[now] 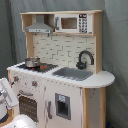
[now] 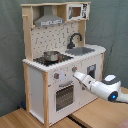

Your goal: Play with the kitchen

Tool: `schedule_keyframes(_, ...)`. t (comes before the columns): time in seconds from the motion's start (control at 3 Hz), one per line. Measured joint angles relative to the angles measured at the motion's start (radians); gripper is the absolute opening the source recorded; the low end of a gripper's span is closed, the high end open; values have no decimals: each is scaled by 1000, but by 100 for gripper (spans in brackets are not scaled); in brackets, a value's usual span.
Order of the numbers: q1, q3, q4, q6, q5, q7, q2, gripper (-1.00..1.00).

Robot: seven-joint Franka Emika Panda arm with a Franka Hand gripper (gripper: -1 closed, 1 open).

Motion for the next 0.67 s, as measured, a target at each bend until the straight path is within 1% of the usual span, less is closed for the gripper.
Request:
schedule_keyframes(0.33,9,-5,-22,54,0,96,-11,100)
schedule_keyframes(0.67,14,-2,-38,92,0,197,-16,100)
